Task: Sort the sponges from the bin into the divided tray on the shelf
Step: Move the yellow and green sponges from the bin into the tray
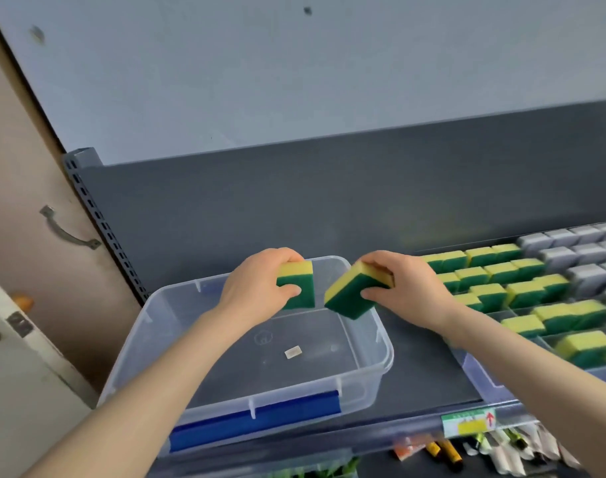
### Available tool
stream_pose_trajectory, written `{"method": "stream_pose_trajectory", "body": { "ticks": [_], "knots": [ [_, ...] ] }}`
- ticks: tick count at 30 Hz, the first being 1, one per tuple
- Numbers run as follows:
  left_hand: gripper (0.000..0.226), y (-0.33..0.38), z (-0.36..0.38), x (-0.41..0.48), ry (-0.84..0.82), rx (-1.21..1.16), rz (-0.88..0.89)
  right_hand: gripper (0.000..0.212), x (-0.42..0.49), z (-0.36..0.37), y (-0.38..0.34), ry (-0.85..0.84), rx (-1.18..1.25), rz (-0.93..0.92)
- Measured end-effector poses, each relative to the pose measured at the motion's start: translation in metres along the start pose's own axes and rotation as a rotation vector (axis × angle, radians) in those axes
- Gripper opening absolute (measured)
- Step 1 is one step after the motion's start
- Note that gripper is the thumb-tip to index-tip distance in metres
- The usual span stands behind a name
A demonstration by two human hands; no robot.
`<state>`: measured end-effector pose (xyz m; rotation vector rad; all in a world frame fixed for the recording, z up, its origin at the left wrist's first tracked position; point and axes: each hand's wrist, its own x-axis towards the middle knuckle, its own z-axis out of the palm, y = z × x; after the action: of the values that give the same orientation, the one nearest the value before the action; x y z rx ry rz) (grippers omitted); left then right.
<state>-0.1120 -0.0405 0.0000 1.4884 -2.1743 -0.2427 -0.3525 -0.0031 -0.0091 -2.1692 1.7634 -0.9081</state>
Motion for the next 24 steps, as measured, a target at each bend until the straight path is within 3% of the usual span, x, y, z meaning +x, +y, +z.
{"method": "stream_pose_trajectory", "body": {
  "ticks": [10, 16, 24],
  "knots": [
    [0.038, 0.13, 0.052, 0.017, 0.107, -0.046, -0.002, 0.042, -0.03, -0.097, 0.103, 0.087, 0.056, -0.034],
    [0.037, 0.2, 0.102, 0.014, 0.098, -0.075, -0.053, 0.044, -0.057, -0.14, 0.17, 0.033, 0.038, -0.033],
    [0.042, 0.247, 0.165, -0.001, -0.047, -0.107, -0.094, 0.046, -0.082, -0.167, 0.227, -0.09, 0.018, -0.033]
  ]
}}
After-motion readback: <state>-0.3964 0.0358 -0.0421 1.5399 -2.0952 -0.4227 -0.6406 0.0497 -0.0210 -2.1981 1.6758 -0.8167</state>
